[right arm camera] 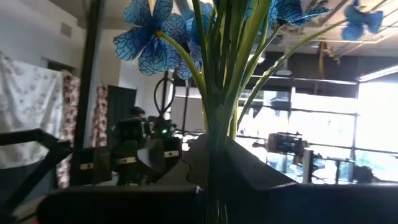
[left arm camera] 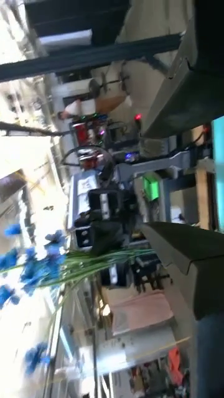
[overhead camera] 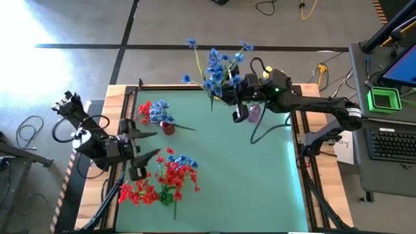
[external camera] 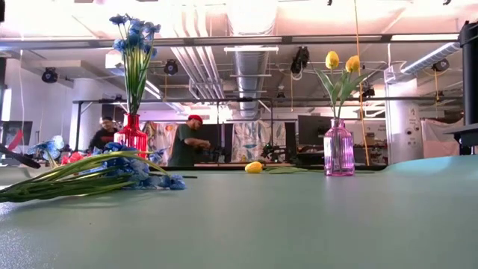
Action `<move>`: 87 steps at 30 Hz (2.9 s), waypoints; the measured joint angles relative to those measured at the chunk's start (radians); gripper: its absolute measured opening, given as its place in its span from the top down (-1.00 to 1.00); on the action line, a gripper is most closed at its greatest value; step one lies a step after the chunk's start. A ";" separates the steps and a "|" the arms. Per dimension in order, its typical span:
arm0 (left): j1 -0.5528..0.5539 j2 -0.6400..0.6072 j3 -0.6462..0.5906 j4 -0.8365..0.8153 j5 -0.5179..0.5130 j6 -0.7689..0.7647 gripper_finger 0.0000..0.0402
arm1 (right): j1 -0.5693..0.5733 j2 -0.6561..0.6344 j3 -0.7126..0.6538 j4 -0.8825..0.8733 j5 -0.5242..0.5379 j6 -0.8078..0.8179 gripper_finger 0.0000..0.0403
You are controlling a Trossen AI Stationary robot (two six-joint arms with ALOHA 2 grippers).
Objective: Sort flowers into vase by color
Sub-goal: Put the top blue flower into the red vase
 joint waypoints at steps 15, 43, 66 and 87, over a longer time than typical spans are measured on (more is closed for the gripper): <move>0.215 0.197 0.315 -0.484 0.328 -0.203 -0.08 | 0.201 -0.026 -0.002 -0.014 -0.005 -0.170 0.91; 0.508 0.366 0.434 -0.501 0.520 -0.203 0.01 | 0.283 0.071 -0.002 0.299 0.059 -0.233 0.91; 0.510 0.326 0.419 -0.666 0.450 -0.315 1.00 | 0.283 0.046 0.000 0.038 0.235 -0.276 0.74; 0.510 0.313 0.417 -0.725 0.338 -0.341 1.00 | 0.283 0.032 0.000 -0.130 0.416 -0.302 0.53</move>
